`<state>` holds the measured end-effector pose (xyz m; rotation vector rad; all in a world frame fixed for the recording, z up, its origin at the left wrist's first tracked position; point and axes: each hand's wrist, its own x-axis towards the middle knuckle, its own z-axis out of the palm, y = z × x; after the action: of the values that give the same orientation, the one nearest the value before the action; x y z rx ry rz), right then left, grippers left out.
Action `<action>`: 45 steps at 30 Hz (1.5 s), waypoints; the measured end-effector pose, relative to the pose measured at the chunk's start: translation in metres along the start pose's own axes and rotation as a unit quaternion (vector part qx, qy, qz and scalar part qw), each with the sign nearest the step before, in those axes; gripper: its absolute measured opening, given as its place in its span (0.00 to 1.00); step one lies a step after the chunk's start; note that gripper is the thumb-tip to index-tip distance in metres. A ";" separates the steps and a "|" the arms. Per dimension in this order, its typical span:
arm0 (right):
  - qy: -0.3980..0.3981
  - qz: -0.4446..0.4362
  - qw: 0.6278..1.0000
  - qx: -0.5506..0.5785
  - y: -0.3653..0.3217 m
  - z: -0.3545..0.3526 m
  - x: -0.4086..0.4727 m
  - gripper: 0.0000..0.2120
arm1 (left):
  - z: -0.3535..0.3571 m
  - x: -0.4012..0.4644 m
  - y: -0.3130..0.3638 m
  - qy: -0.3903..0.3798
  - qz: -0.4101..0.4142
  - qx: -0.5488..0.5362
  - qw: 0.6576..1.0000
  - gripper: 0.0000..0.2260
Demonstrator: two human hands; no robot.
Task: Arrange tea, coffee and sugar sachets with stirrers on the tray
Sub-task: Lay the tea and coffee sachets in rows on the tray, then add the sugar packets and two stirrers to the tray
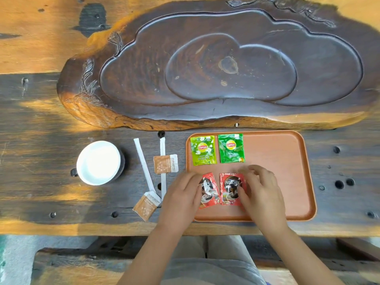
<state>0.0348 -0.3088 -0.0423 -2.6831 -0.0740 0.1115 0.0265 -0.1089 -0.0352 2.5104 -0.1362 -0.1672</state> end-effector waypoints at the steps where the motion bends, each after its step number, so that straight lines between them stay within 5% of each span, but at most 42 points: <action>1: -0.007 -0.025 1.000 -0.006 0.000 0.002 -0.004 0.19 | 0.004 -0.006 0.000 -0.004 0.012 0.011 1.000 0.13; 8: -0.078 -0.096 0.992 -0.030 0.003 0.019 -0.020 0.23 | 0.033 -0.015 0.003 -0.084 0.047 0.066 0.993 0.18; 36: -0.048 -0.070 0.996 -0.025 0.003 0.019 -0.009 0.20 | 0.032 -0.003 -0.004 -0.080 0.060 0.074 0.992 0.19; 41: -0.021 -0.061 0.998 -0.003 -0.011 0.012 -0.005 0.15 | 0.005 -0.009 -0.006 -0.039 0.032 0.026 0.998 0.16; 45: 0.008 -0.097 0.995 0.022 -0.040 0.012 0.010 0.14 | -0.036 -0.033 -0.022 0.071 -0.102 -0.001 0.992 0.15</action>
<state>0.0421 -0.2667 -0.0355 -2.6164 -0.3228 0.0302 0.0011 -0.0659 -0.0165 2.5218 0.1784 -0.0698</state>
